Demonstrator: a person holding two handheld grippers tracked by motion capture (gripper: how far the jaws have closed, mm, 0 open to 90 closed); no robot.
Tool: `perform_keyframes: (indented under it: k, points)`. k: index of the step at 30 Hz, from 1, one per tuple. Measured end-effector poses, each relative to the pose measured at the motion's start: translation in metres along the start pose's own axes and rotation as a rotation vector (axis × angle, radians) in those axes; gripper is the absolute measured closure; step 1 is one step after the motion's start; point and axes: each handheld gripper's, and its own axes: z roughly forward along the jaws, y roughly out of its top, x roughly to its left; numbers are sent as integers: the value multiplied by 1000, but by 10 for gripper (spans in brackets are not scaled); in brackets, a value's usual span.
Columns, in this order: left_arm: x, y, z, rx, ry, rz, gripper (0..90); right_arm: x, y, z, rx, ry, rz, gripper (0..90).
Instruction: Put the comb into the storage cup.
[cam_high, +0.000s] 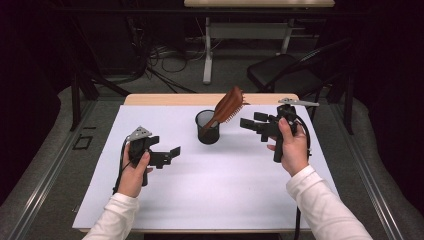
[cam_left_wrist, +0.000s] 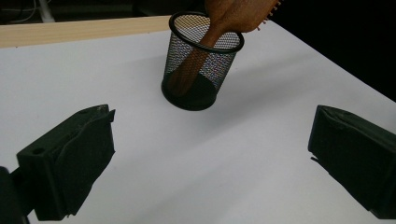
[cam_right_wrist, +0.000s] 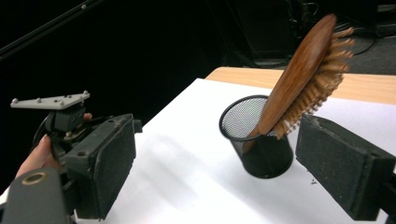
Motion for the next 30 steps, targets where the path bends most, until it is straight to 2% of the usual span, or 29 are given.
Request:
perform_keyframes:
  k: [1, 4, 10, 13, 15, 20, 27, 30]
  points:
    - [0, 0, 0, 1, -1, 0, 5, 0, -3, 0, 6, 6, -3, 150]
    - [0, 0, 0, 3, 0, 5, 5, 2, -9, 2, 23, 9, -16, 149]
    - [0, 0, 0, 2, -1, 3, 5, 5, -22, 2, 24, 18, -41, 136]
    - [-1, 0, 0, 1, -2, 7, 5, 7, -28, 2, 28, 10, -42, 86]
    - [-1, 1, 0, 1, -4, 5, 5, 7, -32, 1, 34, 27, -49, 83]
    - [-1, 1, 0, -2, -7, 5, 5, 9, -42, -6, 24, 0, -84, 71]
    - [-3, 1, -2, 0, -9, 11, 5, 12, -59, -16, 24, 5, -107, 0]
    - [-3, 1, -2, 2, -10, 14, 5, 13, -64, -20, 27, -22, -116, 0]
